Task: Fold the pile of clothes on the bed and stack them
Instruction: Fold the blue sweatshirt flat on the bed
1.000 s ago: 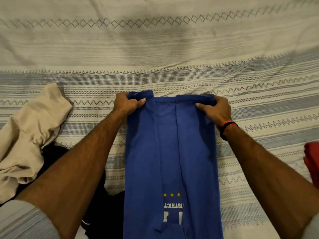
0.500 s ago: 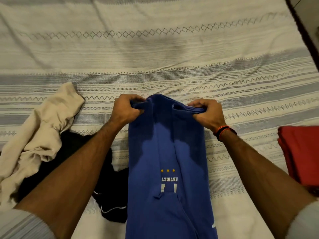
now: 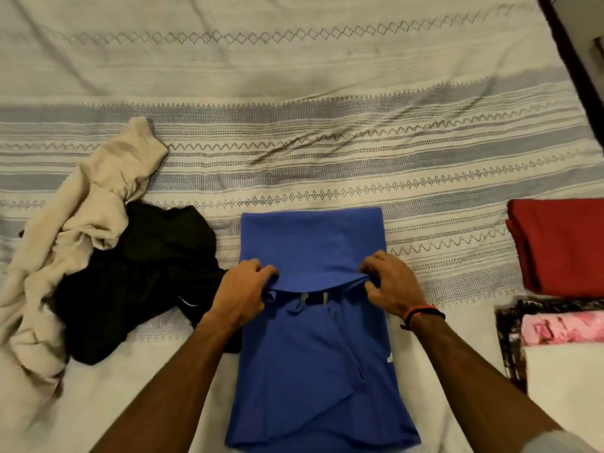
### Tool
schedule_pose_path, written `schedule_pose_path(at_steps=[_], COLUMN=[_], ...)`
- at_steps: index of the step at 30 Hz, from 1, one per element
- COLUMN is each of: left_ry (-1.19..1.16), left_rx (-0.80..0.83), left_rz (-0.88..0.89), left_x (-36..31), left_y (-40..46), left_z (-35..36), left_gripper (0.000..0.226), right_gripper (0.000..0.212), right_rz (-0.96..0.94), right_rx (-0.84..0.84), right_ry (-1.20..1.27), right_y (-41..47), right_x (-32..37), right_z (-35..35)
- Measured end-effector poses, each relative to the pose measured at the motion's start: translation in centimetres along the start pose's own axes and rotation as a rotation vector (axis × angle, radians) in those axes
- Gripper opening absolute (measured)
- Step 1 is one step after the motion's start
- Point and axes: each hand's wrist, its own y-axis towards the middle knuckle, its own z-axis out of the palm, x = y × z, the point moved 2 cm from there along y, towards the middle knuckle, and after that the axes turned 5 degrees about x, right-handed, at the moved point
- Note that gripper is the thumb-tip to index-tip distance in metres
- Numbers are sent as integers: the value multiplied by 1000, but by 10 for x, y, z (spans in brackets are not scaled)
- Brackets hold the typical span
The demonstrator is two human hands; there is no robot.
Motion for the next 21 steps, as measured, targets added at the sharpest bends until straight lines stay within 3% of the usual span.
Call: schedule_pose_path(at_steps=[3, 5, 10, 12, 15, 18, 21], left_ry=[1, 34, 137, 52, -177, -161, -79], left_rx=[-188, -205, 242, 258, 45, -244, -285], left_rz=[42, 42, 8, -1, -38, -12, -16], left_x=[-1, -1, -8, -9, -12, -17, -20], left_y=[-5, -6, -9, -10, -3, 18, 46], left_z=[1, -2, -3, -7, -11, -8, -1], left_gripper=[48, 49, 69, 72, 60, 47, 64], right_gripper=[20, 20, 32, 34, 29, 32, 56], right_rz=[-30, -77, -71, -55, -73, -73, -73], right_rx=[-119, -127, 220, 185, 14, -85, -71], right_ry=[49, -7, -317, -302, -235, -231, -252], right_y=[-8, -11, -16, -18, -8, 14, 40], right_x=[-1, 0, -3, 2, 17, 34, 39], right_z=[-2, -3, 12, 13, 10, 11, 23])
